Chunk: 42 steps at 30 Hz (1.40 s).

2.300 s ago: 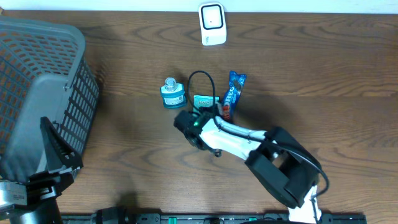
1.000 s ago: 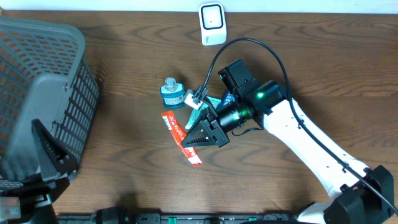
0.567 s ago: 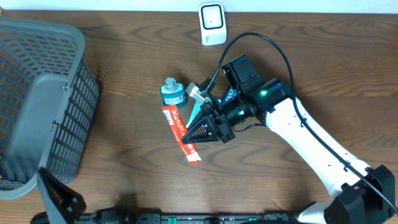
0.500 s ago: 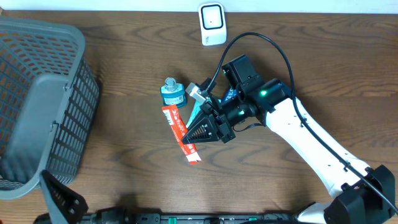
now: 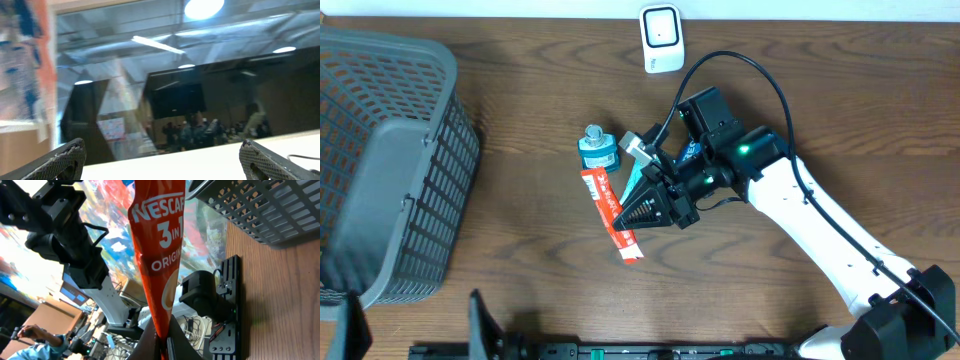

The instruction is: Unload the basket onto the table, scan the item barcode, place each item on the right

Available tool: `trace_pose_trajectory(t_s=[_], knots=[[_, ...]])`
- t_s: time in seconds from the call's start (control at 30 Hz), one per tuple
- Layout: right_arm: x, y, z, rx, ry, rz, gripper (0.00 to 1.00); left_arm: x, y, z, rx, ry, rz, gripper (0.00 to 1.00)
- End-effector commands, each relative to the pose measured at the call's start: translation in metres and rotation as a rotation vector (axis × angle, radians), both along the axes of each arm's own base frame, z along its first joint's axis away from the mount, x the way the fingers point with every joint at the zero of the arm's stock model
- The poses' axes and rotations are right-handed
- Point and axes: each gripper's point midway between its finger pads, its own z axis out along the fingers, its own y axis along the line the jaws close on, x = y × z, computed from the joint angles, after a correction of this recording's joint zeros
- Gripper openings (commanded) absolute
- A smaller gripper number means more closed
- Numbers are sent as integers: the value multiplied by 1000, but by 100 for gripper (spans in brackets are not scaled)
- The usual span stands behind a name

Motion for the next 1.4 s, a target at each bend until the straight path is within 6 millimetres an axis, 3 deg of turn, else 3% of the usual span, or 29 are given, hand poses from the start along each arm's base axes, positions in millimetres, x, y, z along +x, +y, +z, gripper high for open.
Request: trace_pose_trajectory(t_s=[0.0,0.1,0.2,0.5,0.63,0.67,0.87,1.03,1.2,1.37], knots=[[7,-5,3,13,-32,-26,2,4,-13,-7,43,13,-71,98],[19,-6,-12,-62,-75,-85,2,7,-1,-6,-37,12,-48,98],[27,-10,-13,-71,-77,-111,2,15,11,-15,-220,68,-96,98],[44,-21,-17,-93,-84,-174,1,81,27,-87,-296,265,-58,98],[55,-22,-34,-180,-135,-227,1,106,34,-115,-338,288,-52,98],[61,-23,-43,-228,-162,-255,1,117,36,-129,-366,305,-63,98],[76,-26,-53,-282,-223,-311,1,144,41,-175,-447,377,-86,98],[94,-27,-47,-247,-301,-354,1,156,42,-205,-503,434,-98,98],[153,-50,-83,-537,-418,-631,1,164,43,-227,-531,482,-99,98],[203,-86,-97,-763,-599,-869,1,167,43,-240,-537,508,-94,98]])
